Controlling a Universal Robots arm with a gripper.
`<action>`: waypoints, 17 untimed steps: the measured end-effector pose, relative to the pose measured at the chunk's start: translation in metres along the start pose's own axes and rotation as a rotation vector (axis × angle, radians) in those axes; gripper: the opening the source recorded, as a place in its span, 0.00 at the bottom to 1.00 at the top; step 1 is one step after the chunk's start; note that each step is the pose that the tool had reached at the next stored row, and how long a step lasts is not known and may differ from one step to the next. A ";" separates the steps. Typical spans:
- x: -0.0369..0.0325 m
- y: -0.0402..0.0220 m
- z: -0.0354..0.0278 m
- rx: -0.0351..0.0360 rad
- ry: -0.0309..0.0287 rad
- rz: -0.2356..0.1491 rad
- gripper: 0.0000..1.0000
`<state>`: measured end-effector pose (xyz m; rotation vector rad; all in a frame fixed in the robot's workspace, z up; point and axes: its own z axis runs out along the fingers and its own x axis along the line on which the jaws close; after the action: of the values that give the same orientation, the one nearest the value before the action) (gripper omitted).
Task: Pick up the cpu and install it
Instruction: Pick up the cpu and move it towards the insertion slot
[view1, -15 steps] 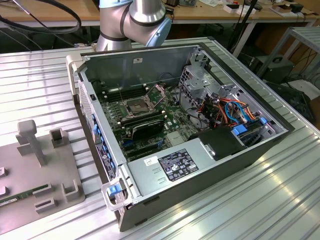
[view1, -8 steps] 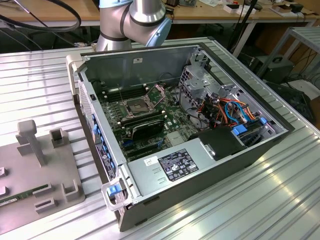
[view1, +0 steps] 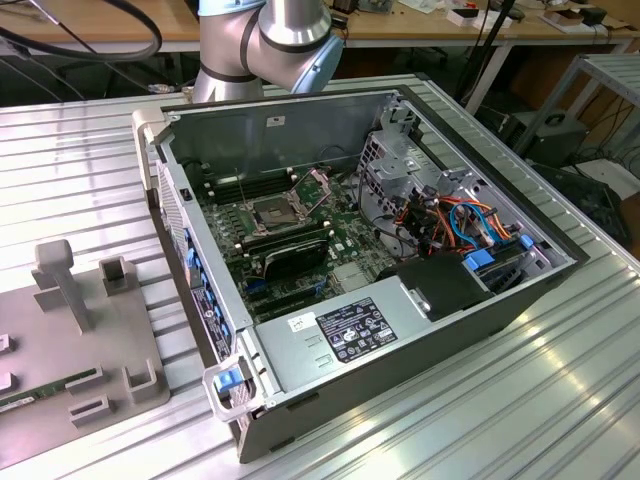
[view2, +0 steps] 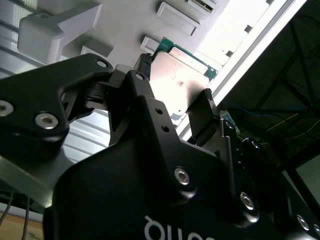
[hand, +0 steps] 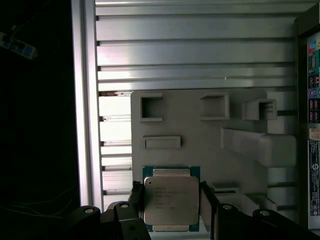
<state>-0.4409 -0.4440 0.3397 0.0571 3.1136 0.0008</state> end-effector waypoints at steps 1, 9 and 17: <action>0.0000 0.0000 -0.0006 0.0000 0.0001 0.000 0.55; -0.0001 0.0000 -0.0054 0.0000 0.0000 0.000 0.55; -0.0002 0.0000 -0.0070 0.0000 0.0000 0.000 0.55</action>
<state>-0.4409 -0.4440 0.3467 0.0571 3.1136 0.0009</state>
